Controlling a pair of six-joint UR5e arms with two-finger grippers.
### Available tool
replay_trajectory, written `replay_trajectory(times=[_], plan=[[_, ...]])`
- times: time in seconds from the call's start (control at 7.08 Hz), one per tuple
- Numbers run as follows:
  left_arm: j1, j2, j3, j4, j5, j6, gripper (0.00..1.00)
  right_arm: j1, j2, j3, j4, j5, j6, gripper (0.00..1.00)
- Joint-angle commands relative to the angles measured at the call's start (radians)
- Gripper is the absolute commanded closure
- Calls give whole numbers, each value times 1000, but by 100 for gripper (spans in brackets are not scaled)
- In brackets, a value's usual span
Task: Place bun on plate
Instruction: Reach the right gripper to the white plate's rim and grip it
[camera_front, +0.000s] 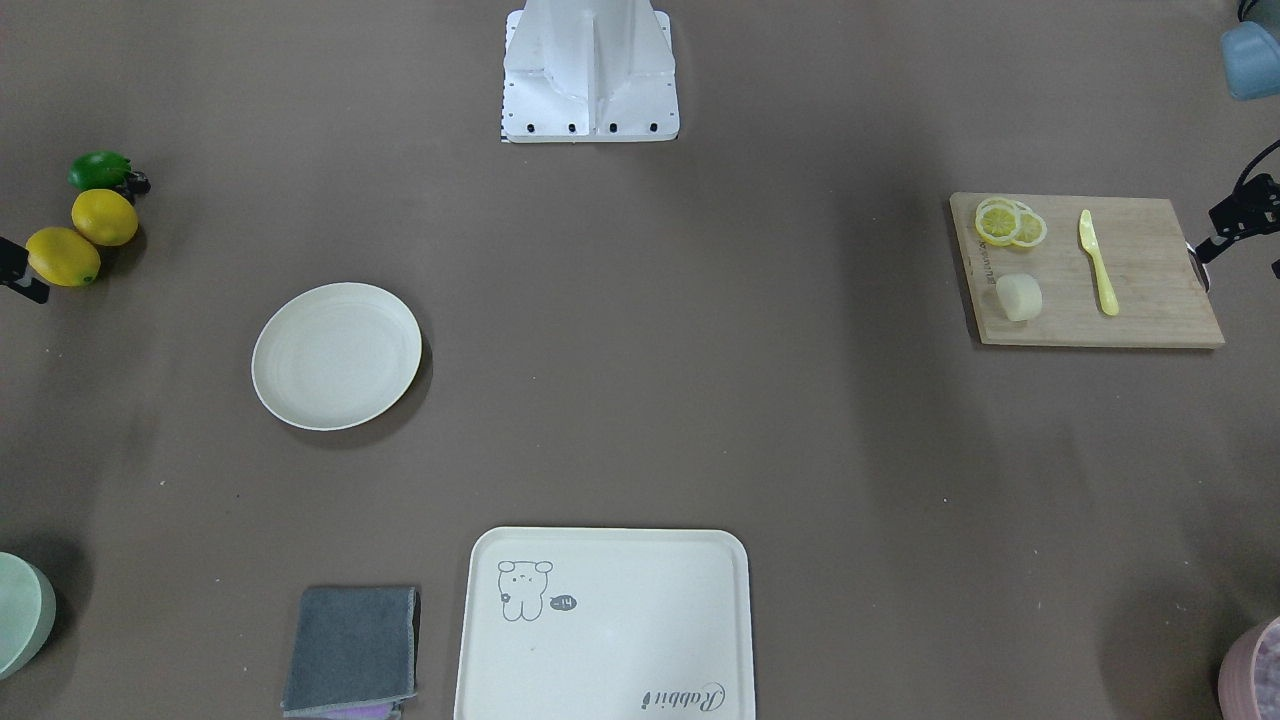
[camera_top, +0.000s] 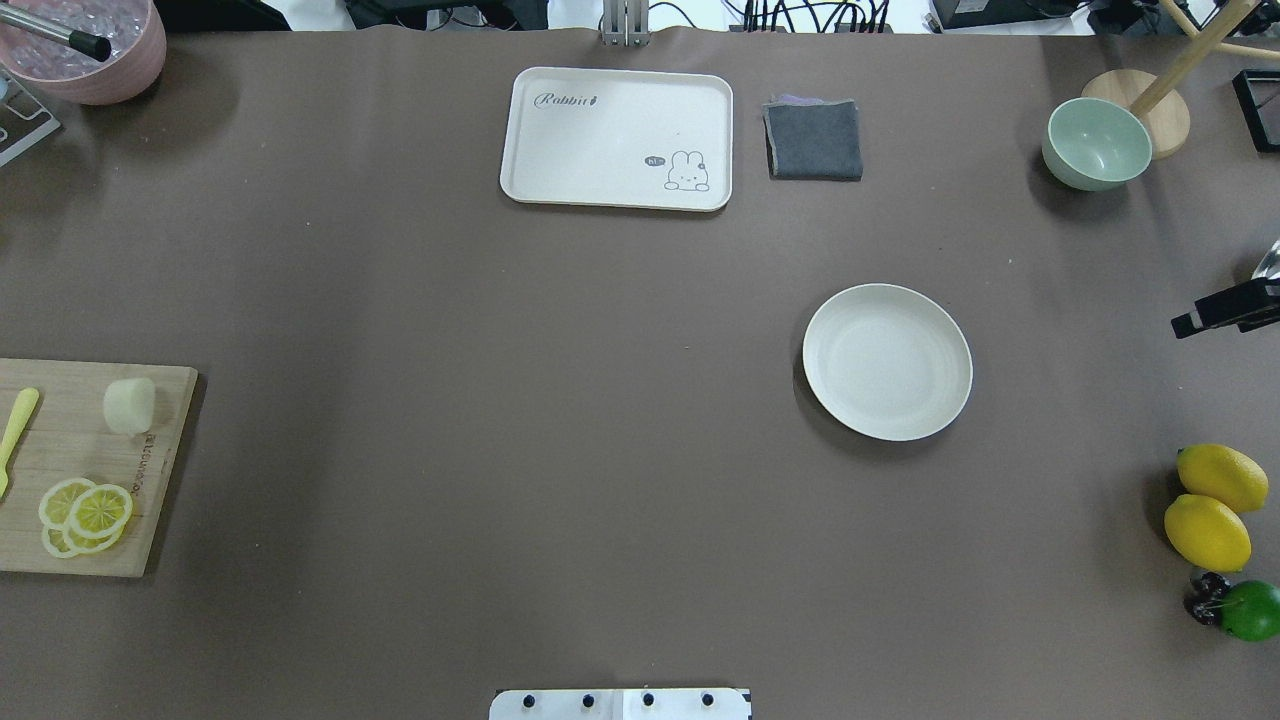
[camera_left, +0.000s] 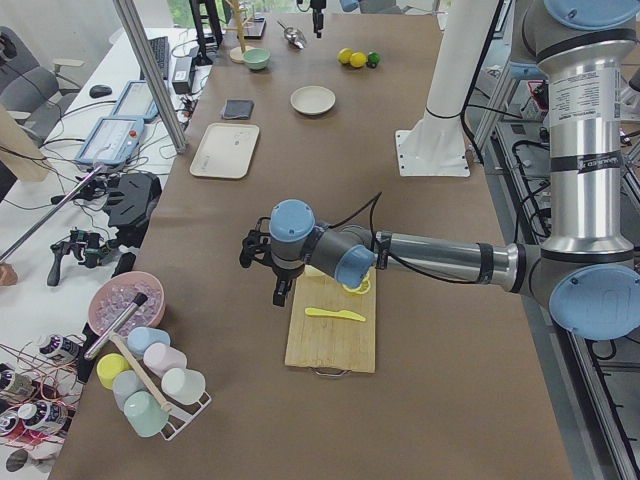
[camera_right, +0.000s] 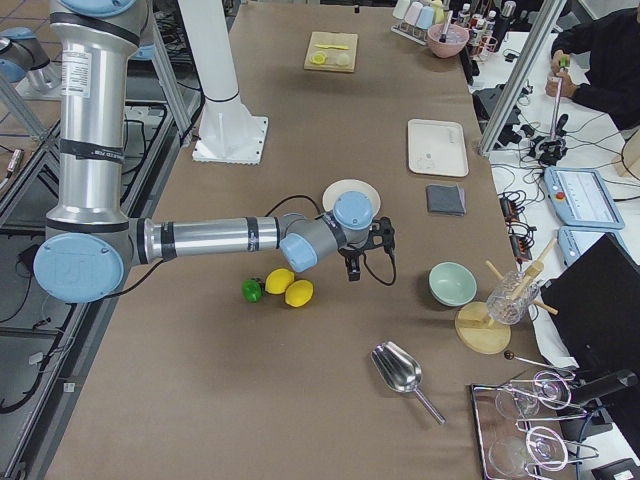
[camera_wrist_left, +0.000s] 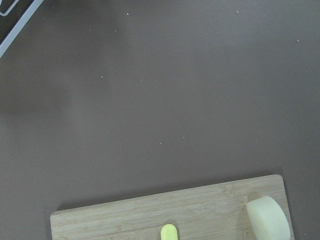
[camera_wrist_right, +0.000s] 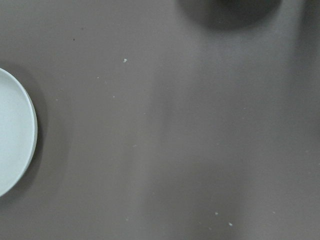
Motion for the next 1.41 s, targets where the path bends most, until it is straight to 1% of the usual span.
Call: replay_trajectory(times=[0.0, 0.14, 0.28, 0.57, 0.71, 0.85, 0.99, 1.13, 1.27], plan=[[1, -2, 4, -2, -1, -1, 3, -212, 70, -5, 55, -157, 258, 15], [1, -2, 4, -2, -3, -1, 3, -242, 101, -11, 55, -165, 304, 21], [4, -3, 4, -2, -1, -1, 3, -283, 121, -23, 55, -202, 318, 23], [4, -3, 0, -2, -1, -1, 3, -325, 204, -89, 55, -210, 350, 24], [4, -5, 0, -2, -1, -1, 3, -330, 215, -107, 56, -211, 349, 24], [4, -5, 0, -2, -1, -1, 3, -331, 218, -117, 56, -213, 350, 32], [4, -11, 3, -2, -1, -3, 3, -333, 219, -124, 56, -213, 349, 49], [4, -14, 4, -1, -1, -3, 3, -336, 221, -124, 56, -218, 349, 76], [4, -14, 4, -2, -3, -3, 3, -336, 221, -124, 56, -219, 349, 100]])
